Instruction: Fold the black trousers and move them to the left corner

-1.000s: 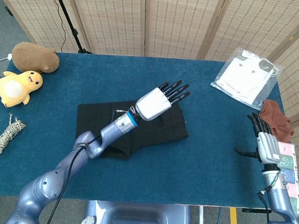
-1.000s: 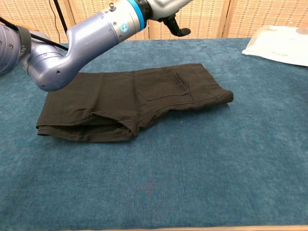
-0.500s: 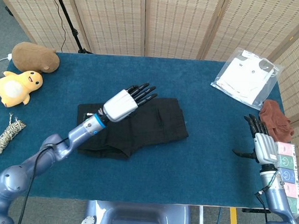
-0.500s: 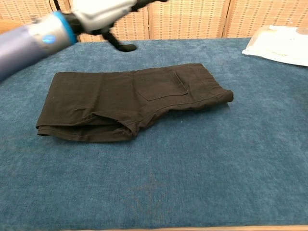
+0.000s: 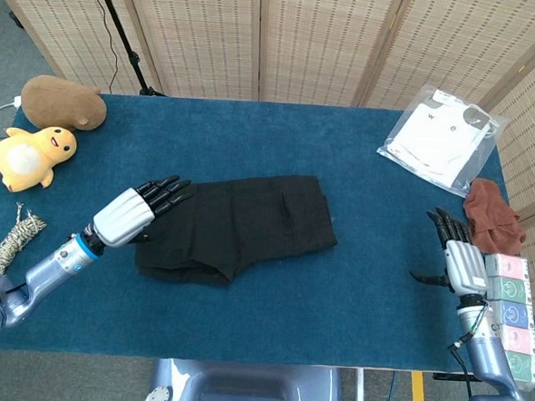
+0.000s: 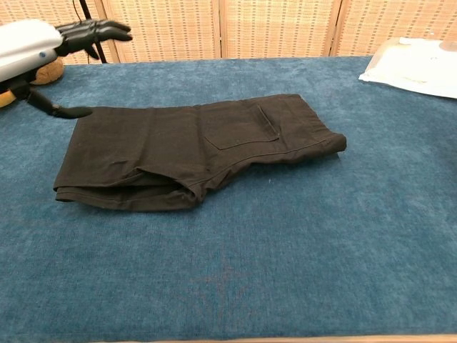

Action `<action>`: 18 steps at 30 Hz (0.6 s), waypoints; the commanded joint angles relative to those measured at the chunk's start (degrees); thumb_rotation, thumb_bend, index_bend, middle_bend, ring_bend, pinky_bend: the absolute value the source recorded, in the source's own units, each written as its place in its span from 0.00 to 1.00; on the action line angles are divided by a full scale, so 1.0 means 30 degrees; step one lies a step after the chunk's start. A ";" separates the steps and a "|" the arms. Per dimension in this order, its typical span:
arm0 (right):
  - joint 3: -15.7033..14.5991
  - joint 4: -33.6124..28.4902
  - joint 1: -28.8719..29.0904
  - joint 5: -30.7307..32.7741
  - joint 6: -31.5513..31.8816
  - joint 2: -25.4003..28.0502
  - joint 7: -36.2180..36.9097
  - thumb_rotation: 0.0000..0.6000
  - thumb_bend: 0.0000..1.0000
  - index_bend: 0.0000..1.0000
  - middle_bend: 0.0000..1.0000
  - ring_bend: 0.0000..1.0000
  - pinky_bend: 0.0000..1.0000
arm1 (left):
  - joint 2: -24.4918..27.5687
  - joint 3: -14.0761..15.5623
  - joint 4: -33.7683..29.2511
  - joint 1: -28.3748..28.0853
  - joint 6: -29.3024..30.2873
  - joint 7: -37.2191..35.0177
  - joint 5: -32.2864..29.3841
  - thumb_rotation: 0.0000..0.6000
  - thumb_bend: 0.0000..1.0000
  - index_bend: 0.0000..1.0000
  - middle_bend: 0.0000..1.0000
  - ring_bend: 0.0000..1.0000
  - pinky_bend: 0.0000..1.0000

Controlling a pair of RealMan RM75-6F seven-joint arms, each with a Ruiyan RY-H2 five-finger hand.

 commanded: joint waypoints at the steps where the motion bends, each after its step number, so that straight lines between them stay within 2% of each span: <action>1: -0.0001 0.0070 0.0022 0.0119 -0.0096 -0.0073 -0.0136 1.00 0.00 0.00 0.00 0.00 0.01 | -0.0169 0.0527 0.1049 0.0965 0.0592 -0.0817 0.0423 1.00 0.28 0.15 0.09 0.09 0.25; 4: 0.0025 0.0129 0.0025 0.0243 -0.0165 -0.0113 -0.0229 1.00 0.00 0.00 0.00 0.00 0.01 | -0.0362 0.1024 0.2172 0.1936 0.0805 -0.1675 0.0615 1.00 0.28 0.26 0.18 0.15 0.25; 6: 0.0054 0.0135 0.0028 0.0294 -0.0171 -0.0127 -0.0266 1.00 0.00 0.00 0.00 0.00 0.01 | -0.0501 0.1322 0.3074 0.2462 0.0746 -0.2156 0.0758 1.00 0.28 0.28 0.20 0.16 0.25; 14: 0.0062 0.0135 0.0066 0.0337 -0.0299 -0.0142 -0.0218 1.00 0.00 0.00 0.00 0.00 0.01 | -0.1002 0.2218 0.5743 0.3538 -0.0381 -0.3960 0.1378 1.00 0.27 0.29 0.21 0.16 0.25; 18: 0.0071 0.0109 0.0058 0.0360 -0.0314 -0.0125 -0.0194 1.00 0.00 0.00 0.00 0.00 0.01 | -0.1162 0.2398 0.6340 0.3582 -0.0455 -0.4079 0.1692 1.00 0.21 0.29 0.19 0.15 0.25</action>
